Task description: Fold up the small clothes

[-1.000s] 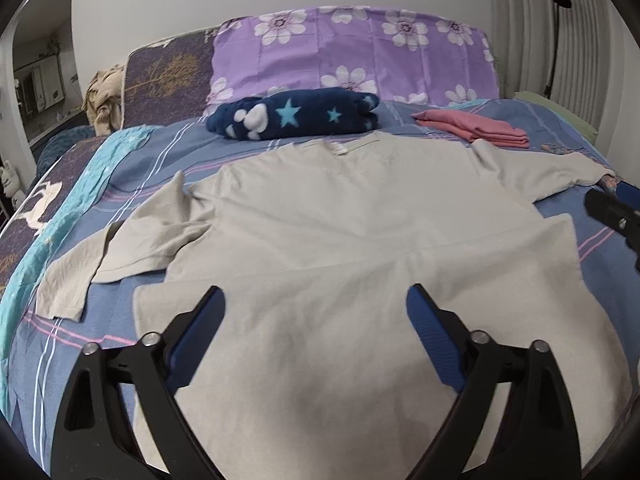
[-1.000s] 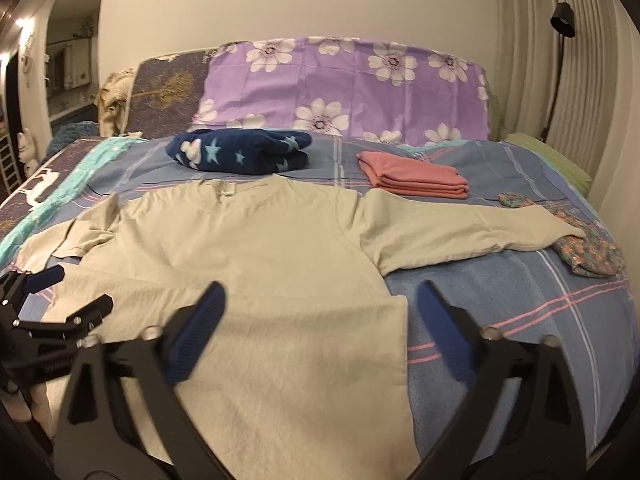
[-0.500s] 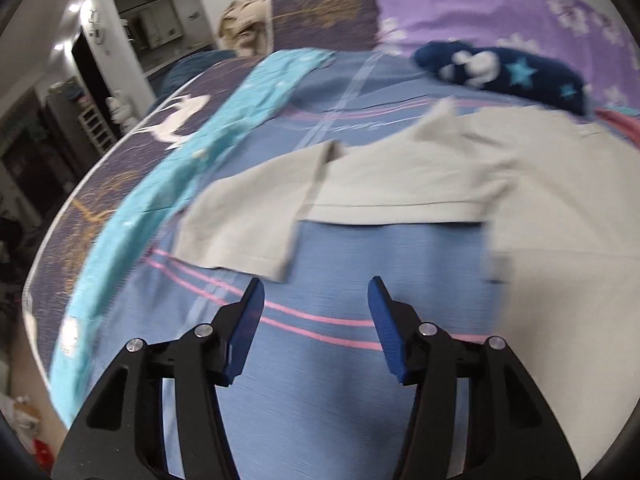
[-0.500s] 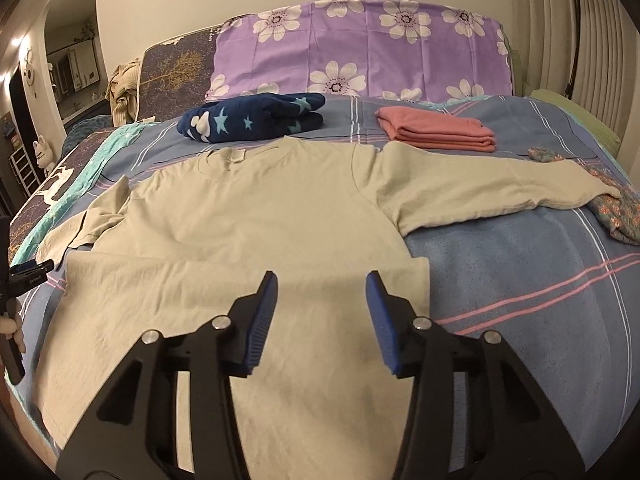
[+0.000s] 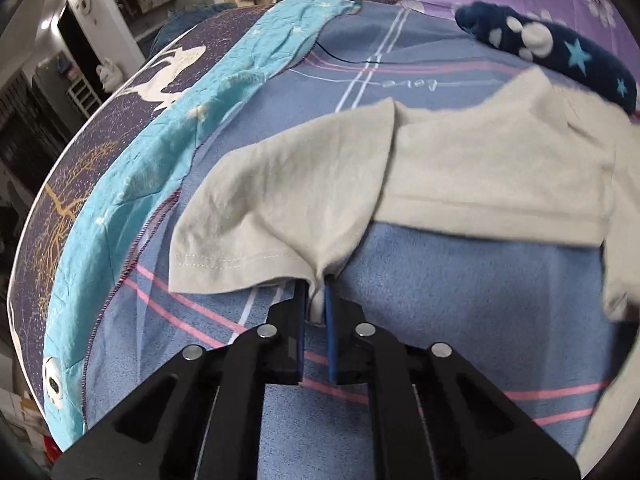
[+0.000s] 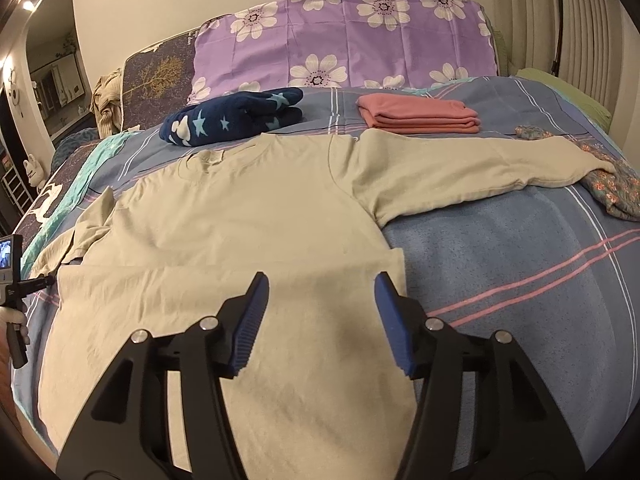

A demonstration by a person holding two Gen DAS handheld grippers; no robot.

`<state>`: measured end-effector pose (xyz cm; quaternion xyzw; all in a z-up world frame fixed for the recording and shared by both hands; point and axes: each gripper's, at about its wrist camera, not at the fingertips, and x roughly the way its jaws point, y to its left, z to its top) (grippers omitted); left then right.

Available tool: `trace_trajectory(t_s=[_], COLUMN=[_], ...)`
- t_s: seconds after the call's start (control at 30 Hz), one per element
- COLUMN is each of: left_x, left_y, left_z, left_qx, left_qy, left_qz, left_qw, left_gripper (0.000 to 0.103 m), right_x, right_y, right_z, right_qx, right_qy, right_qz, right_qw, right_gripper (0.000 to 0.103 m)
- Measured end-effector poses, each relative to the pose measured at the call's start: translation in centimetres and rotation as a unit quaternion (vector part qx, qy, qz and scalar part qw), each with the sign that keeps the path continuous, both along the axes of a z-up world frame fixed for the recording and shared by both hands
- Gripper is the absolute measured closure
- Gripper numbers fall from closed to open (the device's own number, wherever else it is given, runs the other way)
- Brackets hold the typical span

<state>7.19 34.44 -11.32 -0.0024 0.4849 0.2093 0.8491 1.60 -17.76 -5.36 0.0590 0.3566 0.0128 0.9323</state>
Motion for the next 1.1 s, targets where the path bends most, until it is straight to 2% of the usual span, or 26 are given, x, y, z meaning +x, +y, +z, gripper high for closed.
trace_trajectory(t_s=[0.07,0.13,0.23,0.3,0.4,0.53,0.67,0.8,0.87,0.9,1.0,1.03,1.07,1.1], left_x=[-0.1,0.1,0.4,0.9,1.8,4.6,7.3,8.9,9.6,10.1,10.7,10.7,10.7,10.2], left_y=[-0.4,-1.9,-6.7,-11.3,-17.2,-25.1,-30.1,-32.0,-33.0,-33.6,-35.0,-35.2,-35.0,-34.9], left_z=[2.3,5.2,9.8,12.9,15.6,16.7,15.0,13.1,12.6,12.5,12.4,12.5,12.8,13.3], left_qx=[-0.060,-0.106,-0.127,-0.140,-0.157,-0.203,-0.228,-0.262,-0.271,-0.268,-0.259,-0.253,-0.252,-0.254], left_qy=[-0.027,-0.058,-0.096,-0.114,-0.127,-0.118,-0.094,-0.060,-0.040,-0.031,-0.016,-0.015,-0.016,-0.027], left_qz=[-0.012,-0.037,-0.113,-0.184,-0.254,-0.324,-0.357,-0.366,-0.360,-0.356,-0.362,-0.361,-0.362,-0.368], left_qw=[0.9977,0.9919,0.9807,0.9660,0.9459,0.9162,0.9011,0.8912,0.8918,0.8946,0.8952,0.8975,0.8973,0.8940], left_gripper=[0.097,0.097,0.097,0.097,0.096,0.096,0.096,0.096,0.097,0.097,0.096,0.091,0.080,0.073], right_x=[0.2,0.6,1.2,1.5,2.0,2.8,3.6,4.7,5.3,5.5,6.3,6.7,7.0,7.2], right_y=[-0.3,-0.4,-0.4,-0.4,-0.3,-0.3,0.4,2.3,4.0,5.0,6.9,7.1,7.1,6.8], right_z=[0.1,0.2,0.3,0.2,0.0,-0.2,0.4,1.3,1.8,2.1,2.1,1.9,1.6,1.3], right_qx=[-0.003,-0.006,-0.005,-0.001,0.005,0.027,0.038,0.066,0.072,0.068,0.061,0.063,0.065,0.065], right_qy=[-0.001,-0.004,-0.007,-0.008,-0.006,0.005,0.006,0.012,0.002,-0.004,-0.009,-0.004,0.000,0.006], right_qz=[-0.002,-0.002,0.003,0.007,0.015,0.040,0.079,0.130,0.160,0.172,0.188,0.186,0.184,0.179], right_qw=[1.000,1.000,1.000,1.000,1.000,0.999,0.996,0.989,0.984,0.983,0.980,0.980,0.981,0.982], right_gripper=[0.046,0.046,0.045,0.044,0.044,0.044,0.044,0.044,0.044,0.044,0.044,0.044,0.044,0.044])
